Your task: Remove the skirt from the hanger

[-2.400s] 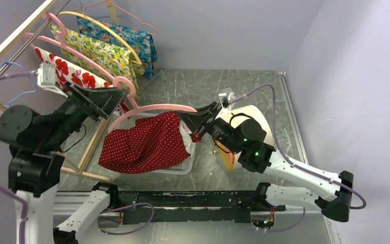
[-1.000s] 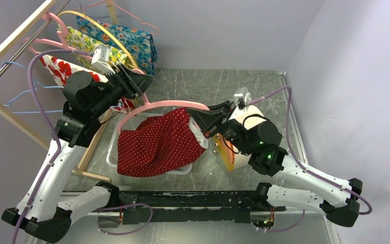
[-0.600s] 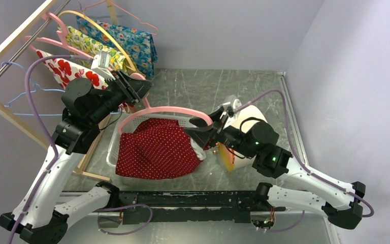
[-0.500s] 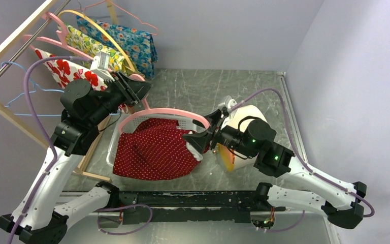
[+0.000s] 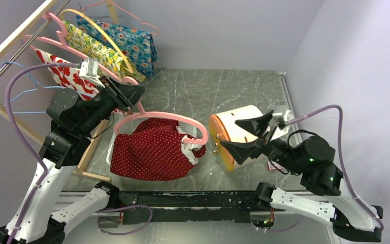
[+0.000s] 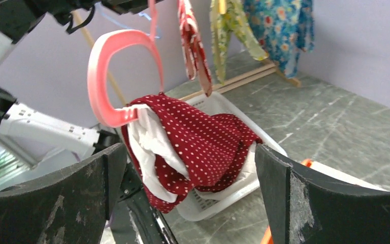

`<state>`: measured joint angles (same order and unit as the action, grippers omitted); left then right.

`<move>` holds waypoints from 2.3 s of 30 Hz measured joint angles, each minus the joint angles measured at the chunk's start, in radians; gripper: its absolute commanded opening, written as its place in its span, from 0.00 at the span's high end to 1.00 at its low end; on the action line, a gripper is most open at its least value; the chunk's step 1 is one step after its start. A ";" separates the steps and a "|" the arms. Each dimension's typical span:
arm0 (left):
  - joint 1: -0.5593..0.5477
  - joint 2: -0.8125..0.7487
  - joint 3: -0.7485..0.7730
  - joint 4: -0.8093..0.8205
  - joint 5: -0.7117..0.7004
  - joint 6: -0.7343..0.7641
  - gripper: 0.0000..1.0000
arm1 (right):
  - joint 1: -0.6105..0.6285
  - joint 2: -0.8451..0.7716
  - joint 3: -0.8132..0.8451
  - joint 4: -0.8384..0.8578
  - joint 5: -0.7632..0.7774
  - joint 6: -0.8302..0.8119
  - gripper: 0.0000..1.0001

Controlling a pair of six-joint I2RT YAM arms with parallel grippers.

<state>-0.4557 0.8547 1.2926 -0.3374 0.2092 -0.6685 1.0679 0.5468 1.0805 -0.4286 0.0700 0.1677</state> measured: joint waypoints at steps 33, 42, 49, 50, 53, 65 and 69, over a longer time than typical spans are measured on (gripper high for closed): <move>0.000 -0.012 0.010 -0.009 0.021 -0.009 0.93 | 0.000 -0.047 -0.401 0.166 0.067 0.079 0.02; 0.000 -0.016 0.010 -0.012 0.022 -0.009 0.93 | 0.000 -0.096 -0.457 0.202 0.077 0.077 0.04; 0.000 -0.027 0.020 -0.019 0.019 -0.009 0.93 | 0.001 -0.010 -0.481 0.293 0.004 0.057 0.05; 0.000 -0.031 0.023 -0.019 0.018 -0.009 0.93 | 0.001 -0.006 -0.484 0.302 -0.005 0.056 0.06; 0.000 -0.046 0.025 -0.019 0.009 -0.009 0.93 | 0.002 0.009 -0.500 0.328 -0.040 0.055 0.06; 0.000 -0.055 0.130 -0.042 -0.030 0.001 0.93 | 0.003 -0.010 -0.496 0.303 -0.040 0.035 0.03; 0.000 -0.066 0.154 -0.040 -0.029 -0.001 0.93 | 0.003 0.043 -0.496 0.355 -0.058 0.008 0.04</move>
<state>-0.4557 0.7891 1.4471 -0.3779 0.1806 -0.6697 1.0706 0.5903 0.5850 -0.0738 0.0124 0.1753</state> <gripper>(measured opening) 0.290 0.970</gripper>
